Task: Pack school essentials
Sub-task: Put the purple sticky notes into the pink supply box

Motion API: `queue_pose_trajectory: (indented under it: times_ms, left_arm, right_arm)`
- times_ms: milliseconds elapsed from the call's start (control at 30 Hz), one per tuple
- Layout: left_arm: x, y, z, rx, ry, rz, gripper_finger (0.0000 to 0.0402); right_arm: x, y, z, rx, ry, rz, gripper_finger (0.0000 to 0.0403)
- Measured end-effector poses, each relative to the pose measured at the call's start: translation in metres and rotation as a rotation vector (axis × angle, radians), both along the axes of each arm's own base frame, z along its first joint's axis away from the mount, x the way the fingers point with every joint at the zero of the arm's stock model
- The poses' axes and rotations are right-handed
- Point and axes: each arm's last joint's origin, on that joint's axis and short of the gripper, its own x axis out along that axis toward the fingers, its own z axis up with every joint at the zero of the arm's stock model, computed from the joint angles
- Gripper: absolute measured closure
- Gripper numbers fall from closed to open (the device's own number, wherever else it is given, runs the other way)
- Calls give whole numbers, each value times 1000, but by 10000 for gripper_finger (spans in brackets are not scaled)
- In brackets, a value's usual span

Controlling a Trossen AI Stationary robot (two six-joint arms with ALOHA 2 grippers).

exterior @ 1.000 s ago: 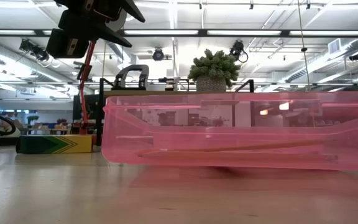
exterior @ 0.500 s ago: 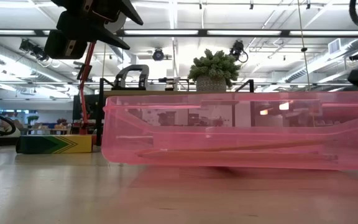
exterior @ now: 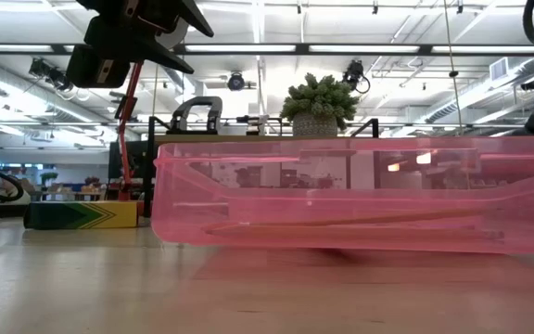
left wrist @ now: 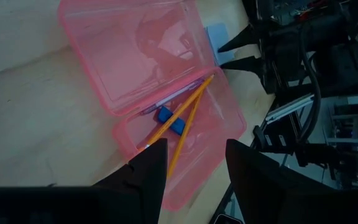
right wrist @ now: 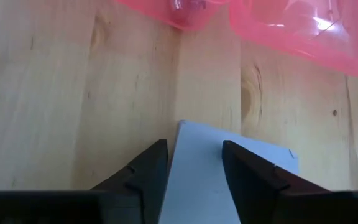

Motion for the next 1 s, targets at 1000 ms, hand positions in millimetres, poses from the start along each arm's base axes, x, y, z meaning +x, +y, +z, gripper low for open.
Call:
queue_pose_trajectory:
  times_ms: [1000]
  left_arm:
    - [0, 0, -1, 18, 4, 2, 230]
  right_arm:
    - [-2, 0, 37, 189, -48, -182, 398]
